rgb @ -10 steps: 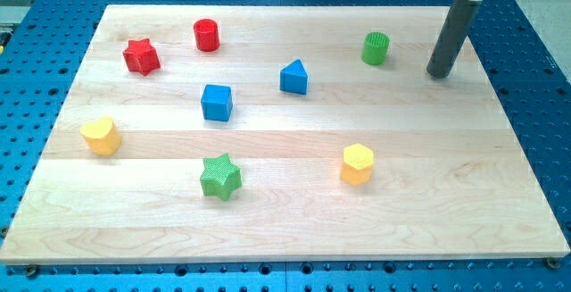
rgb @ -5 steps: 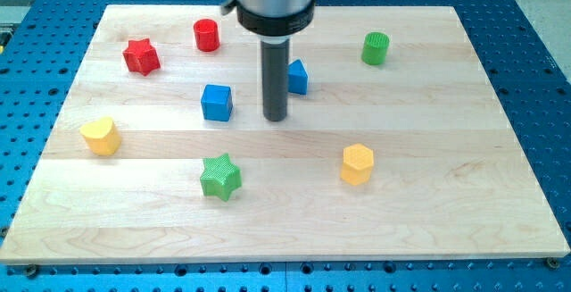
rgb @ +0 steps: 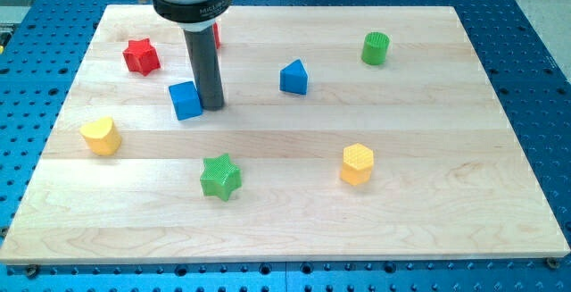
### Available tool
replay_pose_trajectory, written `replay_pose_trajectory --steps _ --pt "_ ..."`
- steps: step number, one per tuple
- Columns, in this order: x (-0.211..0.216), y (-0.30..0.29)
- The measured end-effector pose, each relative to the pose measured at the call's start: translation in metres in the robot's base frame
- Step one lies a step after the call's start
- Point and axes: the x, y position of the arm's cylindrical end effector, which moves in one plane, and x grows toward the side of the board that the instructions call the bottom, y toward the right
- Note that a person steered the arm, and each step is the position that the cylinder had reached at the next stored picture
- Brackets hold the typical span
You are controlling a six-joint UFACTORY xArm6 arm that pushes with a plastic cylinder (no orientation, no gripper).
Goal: Form a triangle shape with circles and cube
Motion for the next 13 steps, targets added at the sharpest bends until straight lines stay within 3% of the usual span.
replay_pose_trajectory --steps 2,4,5,6,7,8,10,12,13 --pt "0.005 0.027" --pt "0.018 0.098" --pt "0.000 0.160" --pt "-0.031 0.168" --pt "-0.032 0.234" --pt "-0.060 0.251" --pt "-0.093 0.277" --pt "-0.106 0.160" --pt "-0.088 0.209"
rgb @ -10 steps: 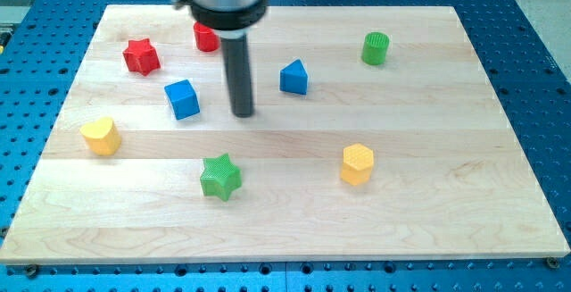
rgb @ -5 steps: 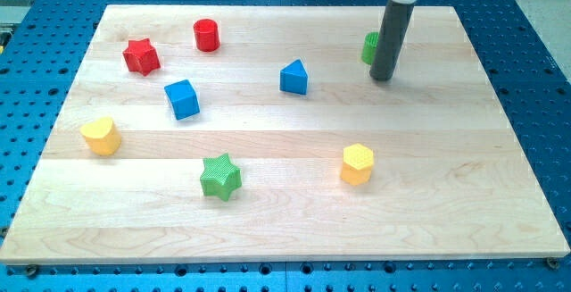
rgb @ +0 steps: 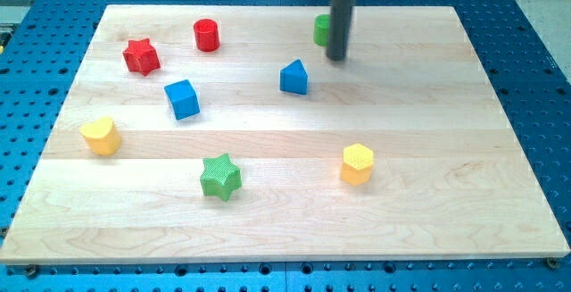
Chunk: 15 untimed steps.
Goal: Form a triangle shape with circles and cube
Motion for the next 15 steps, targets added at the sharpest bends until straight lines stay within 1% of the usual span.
replay_pose_trajectory --steps 1,2,4,5,6,7,8,9,10,11,12,13,14,15 --pt "-0.003 0.003" --pt "0.014 -0.005" --pt "0.038 -0.063" --pt "0.036 -0.073" --pt "0.023 -0.112" --pt "0.000 -0.175" --pt "-0.037 -0.209" --pt "-0.041 -0.276" --pt "-0.044 -0.277" --pt "-0.053 -0.294" --pt "-0.051 -0.255" --pt "-0.089 -0.248" --pt "-0.089 -0.271" --pt "-0.044 -0.244"
